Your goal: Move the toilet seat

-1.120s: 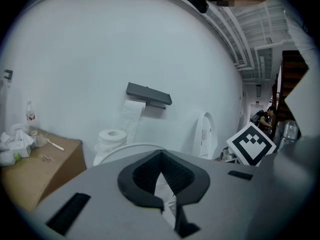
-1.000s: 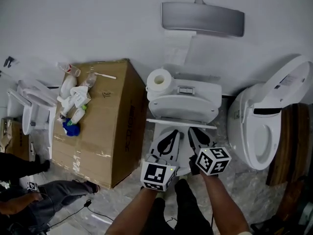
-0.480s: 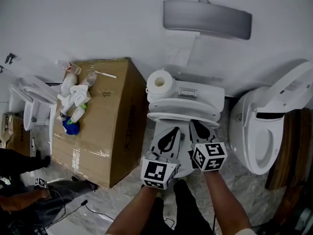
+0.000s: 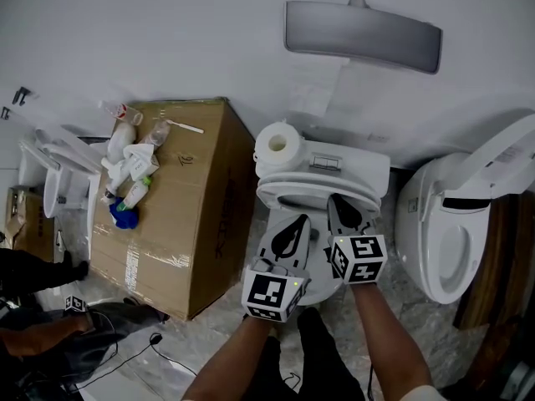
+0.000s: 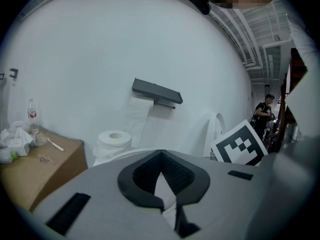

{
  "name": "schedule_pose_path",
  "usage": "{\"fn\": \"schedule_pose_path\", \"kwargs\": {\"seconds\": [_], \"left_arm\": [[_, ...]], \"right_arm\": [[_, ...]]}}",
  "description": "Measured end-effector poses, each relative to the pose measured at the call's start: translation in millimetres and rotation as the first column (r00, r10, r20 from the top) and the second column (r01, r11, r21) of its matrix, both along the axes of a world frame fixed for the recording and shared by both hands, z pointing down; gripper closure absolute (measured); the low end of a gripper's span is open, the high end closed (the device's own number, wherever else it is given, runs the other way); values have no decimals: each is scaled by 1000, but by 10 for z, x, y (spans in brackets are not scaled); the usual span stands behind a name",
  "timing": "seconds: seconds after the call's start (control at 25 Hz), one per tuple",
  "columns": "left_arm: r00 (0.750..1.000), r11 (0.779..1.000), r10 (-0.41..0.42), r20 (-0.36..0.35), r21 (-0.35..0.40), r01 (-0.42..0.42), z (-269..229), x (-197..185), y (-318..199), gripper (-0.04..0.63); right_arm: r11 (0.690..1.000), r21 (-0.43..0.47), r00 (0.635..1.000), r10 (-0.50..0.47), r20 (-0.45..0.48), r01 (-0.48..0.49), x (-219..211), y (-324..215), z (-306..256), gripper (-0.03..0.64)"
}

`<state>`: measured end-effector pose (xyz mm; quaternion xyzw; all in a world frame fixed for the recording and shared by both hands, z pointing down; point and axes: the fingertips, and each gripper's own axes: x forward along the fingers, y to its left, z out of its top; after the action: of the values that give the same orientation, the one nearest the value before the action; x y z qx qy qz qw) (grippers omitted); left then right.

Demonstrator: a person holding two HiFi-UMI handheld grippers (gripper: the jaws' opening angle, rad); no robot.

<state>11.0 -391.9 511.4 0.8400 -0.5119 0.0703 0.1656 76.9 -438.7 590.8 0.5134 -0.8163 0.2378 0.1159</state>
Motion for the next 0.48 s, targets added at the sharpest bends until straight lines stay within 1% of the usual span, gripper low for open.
{"fn": "schedule_pose_path", "kwargs": {"seconds": [0.48], "left_arm": [[1000,1000,-13,-2,-10,13,5,-55,-58,588]], "right_arm": [[1000,9,999,-8,-53,9,4,-141,21,592]]}}
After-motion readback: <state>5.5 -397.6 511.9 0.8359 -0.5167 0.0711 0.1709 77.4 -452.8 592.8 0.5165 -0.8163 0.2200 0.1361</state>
